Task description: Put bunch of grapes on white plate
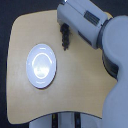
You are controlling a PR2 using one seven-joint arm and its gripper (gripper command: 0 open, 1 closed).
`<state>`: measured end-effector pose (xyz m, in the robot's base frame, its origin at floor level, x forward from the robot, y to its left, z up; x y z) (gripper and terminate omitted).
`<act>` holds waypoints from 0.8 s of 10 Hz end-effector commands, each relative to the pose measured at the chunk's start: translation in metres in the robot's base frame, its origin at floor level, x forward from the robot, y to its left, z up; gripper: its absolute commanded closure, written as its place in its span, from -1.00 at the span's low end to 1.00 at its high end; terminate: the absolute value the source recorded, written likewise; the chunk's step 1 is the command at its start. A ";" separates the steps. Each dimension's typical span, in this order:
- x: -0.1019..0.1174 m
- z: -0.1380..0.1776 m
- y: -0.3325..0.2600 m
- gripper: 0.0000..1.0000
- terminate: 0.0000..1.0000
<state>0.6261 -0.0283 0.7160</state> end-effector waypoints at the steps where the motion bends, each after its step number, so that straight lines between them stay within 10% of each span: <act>1: -0.001 0.017 -0.007 1.00 -1.00; 4: -0.008 0.036 -0.010 1.00 -1.00; 8: -0.008 0.135 -0.006 1.00 -1.00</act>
<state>0.6186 -0.0380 0.7557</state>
